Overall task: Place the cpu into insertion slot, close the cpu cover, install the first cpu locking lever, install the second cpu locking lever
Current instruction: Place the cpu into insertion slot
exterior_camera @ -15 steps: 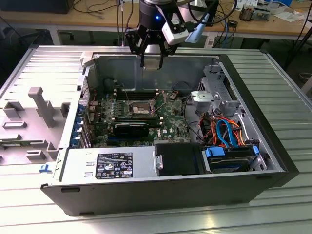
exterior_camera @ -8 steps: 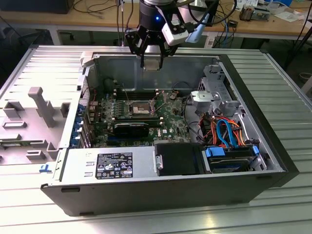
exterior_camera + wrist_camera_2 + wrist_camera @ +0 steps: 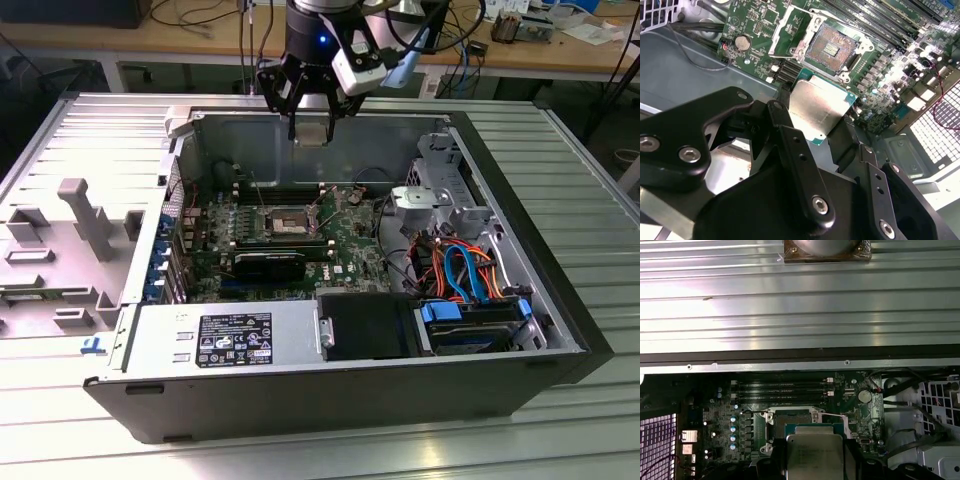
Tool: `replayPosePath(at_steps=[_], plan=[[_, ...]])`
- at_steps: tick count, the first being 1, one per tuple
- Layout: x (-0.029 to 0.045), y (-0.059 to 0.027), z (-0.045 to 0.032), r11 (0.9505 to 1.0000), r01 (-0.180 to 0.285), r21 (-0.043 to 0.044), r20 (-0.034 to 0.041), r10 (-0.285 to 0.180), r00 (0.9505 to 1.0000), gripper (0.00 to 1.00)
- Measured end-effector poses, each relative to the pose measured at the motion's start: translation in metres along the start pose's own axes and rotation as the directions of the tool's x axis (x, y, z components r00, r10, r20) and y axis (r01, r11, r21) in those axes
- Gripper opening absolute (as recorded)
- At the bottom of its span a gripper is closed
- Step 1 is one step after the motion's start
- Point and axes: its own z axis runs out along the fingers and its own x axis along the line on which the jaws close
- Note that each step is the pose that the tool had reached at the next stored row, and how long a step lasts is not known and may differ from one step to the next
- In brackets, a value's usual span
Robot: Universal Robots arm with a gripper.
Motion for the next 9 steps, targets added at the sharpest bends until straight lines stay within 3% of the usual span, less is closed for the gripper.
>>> replayPosePath(at_steps=[9], plan=[[0.0000,-0.0013,0.0014,1.0000,0.000,0.0001,-0.0001,0.000,1.0000,0.54]])
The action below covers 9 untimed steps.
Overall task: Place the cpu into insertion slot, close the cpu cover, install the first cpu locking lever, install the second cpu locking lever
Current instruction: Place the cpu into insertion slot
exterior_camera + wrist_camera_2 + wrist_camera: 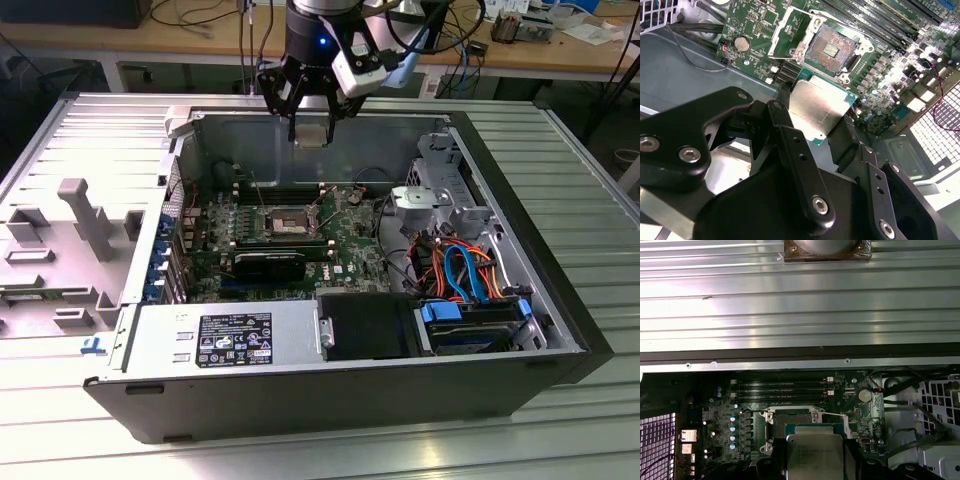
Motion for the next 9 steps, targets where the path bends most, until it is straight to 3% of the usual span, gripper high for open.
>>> replayPosePath(at_steps=[9], plan=[[-0.0001,-0.0011,0.0022,1.0000,0.000,0.0010,0.0000,0.000,1.0000,0.54]])
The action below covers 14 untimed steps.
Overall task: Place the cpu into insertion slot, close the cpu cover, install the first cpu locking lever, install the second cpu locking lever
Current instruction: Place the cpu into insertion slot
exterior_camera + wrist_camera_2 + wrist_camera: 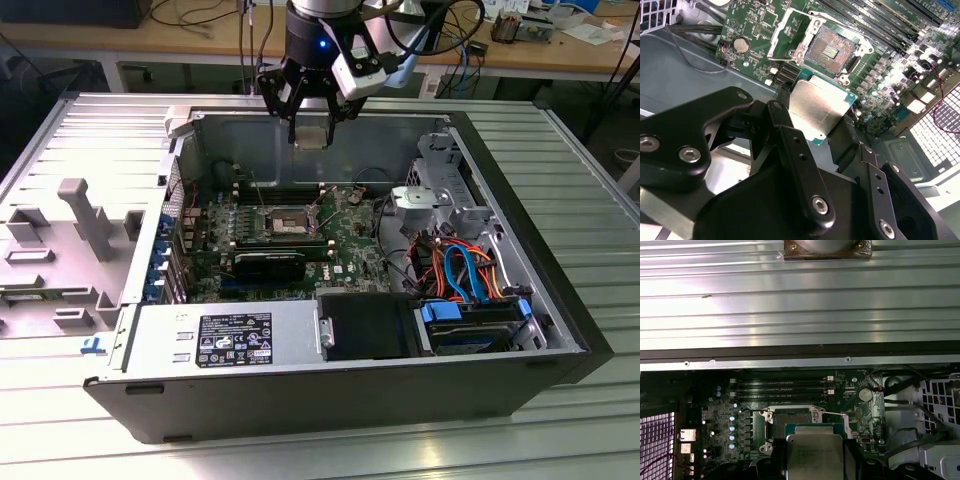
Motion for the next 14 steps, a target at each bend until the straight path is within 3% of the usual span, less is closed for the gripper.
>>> replayPosePath(at_steps=[14], plan=[[0.0000,-0.0003,0.0036,1.0000,0.000,0.0053,0.0002,0.000,1.0000,0.54]])
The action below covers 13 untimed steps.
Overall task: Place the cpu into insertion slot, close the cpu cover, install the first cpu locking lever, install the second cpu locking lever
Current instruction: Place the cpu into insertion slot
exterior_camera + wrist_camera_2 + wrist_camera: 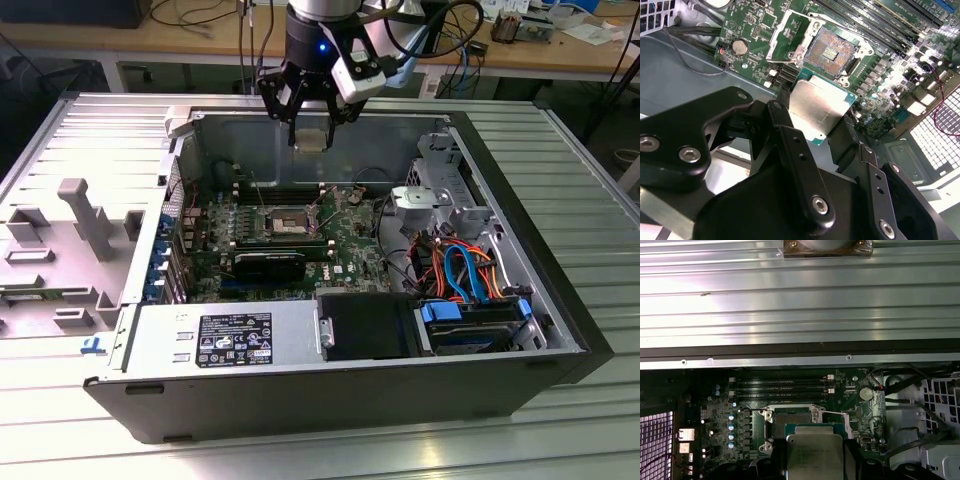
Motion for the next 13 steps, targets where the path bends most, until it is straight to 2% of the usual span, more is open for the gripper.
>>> replayPosePath(at_steps=[13], plan=[[-0.0001,-0.0003,0.0027,1.0000,0.000,0.0001,0.0000,0.000,1.0000,0.54]])
